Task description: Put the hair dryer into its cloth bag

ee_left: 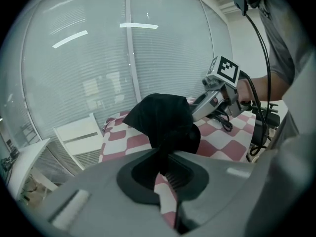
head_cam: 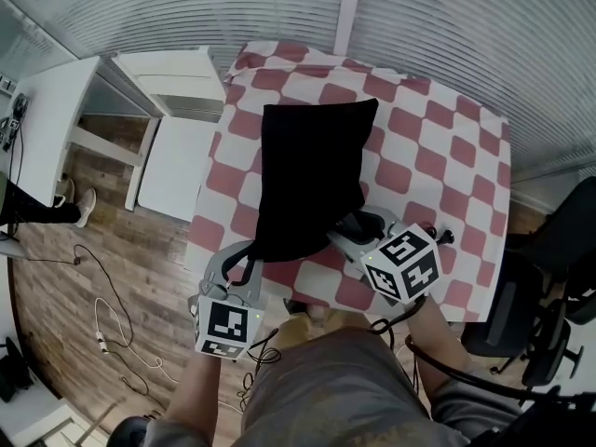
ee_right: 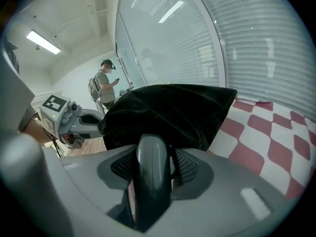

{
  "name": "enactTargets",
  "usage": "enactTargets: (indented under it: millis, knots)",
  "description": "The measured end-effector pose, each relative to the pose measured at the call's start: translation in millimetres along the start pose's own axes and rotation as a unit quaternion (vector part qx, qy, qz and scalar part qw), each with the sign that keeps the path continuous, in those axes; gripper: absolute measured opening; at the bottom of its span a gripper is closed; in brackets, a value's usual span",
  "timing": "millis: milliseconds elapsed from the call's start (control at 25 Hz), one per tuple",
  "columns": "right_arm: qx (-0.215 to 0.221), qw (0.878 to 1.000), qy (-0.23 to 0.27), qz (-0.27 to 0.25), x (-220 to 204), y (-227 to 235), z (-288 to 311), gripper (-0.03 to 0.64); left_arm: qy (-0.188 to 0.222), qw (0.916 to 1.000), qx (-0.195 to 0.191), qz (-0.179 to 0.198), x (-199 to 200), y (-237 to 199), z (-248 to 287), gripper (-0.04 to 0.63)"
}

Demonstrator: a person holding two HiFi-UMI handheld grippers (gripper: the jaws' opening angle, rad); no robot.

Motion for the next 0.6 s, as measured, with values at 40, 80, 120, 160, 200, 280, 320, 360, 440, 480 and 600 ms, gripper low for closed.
enactTargets:
  millis: [40, 80, 120, 160, 200, 280, 320, 360, 440, 480, 600]
  knots:
    - [0.0, 1.0, 0.001, -0.002, 1, 0, 1, 0.21, -0.002, 1.0, -0.005, 0.006, -1, 4, 1, 0.006]
    - [-0.001, 1.0, 0.0, -0.001, 1, 0, 2, 0.21, -0.002, 0.9999, -0.01, 0.011, -1, 9, 1, 0.006]
    - [-0.003, 1.0, -0.001, 0.0, 1, 1, 2, 0.21, -0.002, 0.9997, -0.016, 0.017, 0, 14, 2, 0.006]
    - [-0.005, 1.0, -0.004, 0.003, 0, 1, 3, 0.21, -0.001, 0.9995, -0.022, 0.023, 1, 20, 2, 0.006]
    - [-0.008, 1.0, -0.007, 0.006, 0, 2, 3, 0.21, 0.001, 0.9993, -0.026, 0.028, 3, 26, 1, 0.006]
    - [-0.017, 1.0, -0.014, 0.015, -2, 5, 4, 0.21, 0.009, 0.9989, -0.029, 0.036, 7, 36, -2, 0.006]
    - [-0.024, 0.999, -0.018, 0.019, -2, 6, 4, 0.21, 0.015, 0.9988, -0.03, 0.036, 10, 39, -6, 0.006]
    - [-0.031, 0.999, -0.022, 0.022, -3, 8, 5, 0.21, 0.022, 0.9987, -0.032, 0.034, 13, 42, -10, 0.006]
    - [-0.045, 0.998, -0.029, 0.02, -5, 10, 7, 0.21, 0.036, 0.9983, -0.038, 0.028, 20, 50, -17, 0.006]
    - [-0.049, 0.998, -0.03, 0.019, -5, 11, 8, 0.21, 0.041, 0.9979, -0.042, 0.027, 24, 54, -20, 0.006]
    - [-0.057, 0.998, -0.03, 0.018, -7, 10, 12, 0.21, 0.043, 0.9971, -0.05, 0.039, 29, 64, -20, 0.006]
Point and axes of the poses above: the fingertips, and each gripper's own axes: z forward along the fingers, y to its right, x out of its top, the point moved 7 cm from there along -z, backward along the fingers, and after that the axes turned 12 degrees about -z, right-handed, at the moved point
